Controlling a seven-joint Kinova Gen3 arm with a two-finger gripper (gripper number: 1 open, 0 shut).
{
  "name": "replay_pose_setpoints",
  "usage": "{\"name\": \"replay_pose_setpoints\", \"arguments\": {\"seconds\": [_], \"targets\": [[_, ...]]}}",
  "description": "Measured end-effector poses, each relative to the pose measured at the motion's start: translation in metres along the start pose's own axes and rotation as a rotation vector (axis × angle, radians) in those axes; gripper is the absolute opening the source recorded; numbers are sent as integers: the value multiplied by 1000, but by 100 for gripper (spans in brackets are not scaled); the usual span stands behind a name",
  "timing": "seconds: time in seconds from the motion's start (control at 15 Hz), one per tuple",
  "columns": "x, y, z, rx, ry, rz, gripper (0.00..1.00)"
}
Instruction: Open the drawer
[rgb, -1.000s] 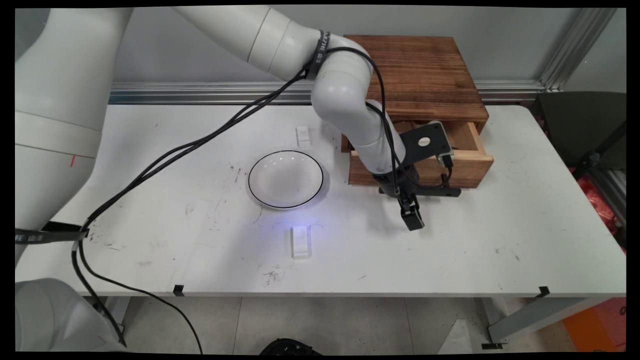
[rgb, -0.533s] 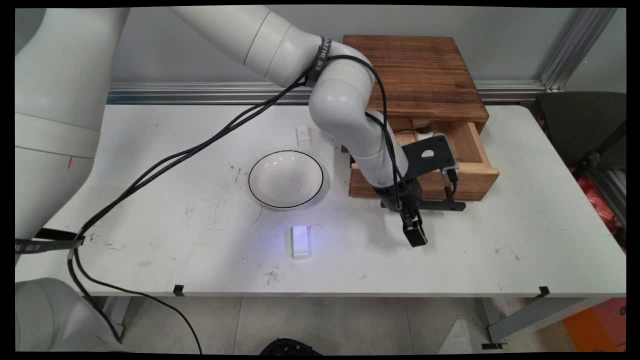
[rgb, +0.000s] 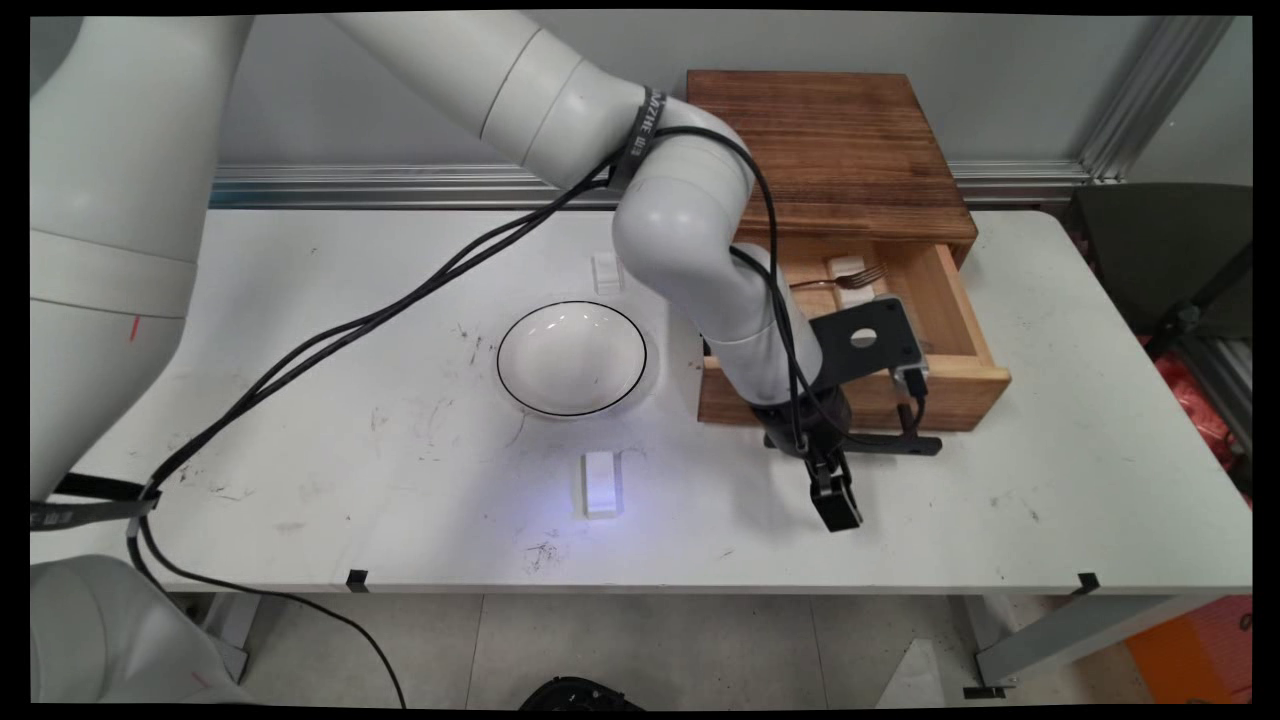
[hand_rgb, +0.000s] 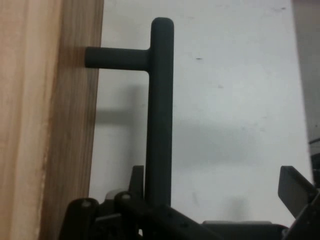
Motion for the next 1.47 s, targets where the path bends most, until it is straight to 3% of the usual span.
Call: {"name": "replay_pose_setpoints", "arguments": {"seconds": [1.47], "targets": [[2,54,-5,-76,7,-1,100]]}}
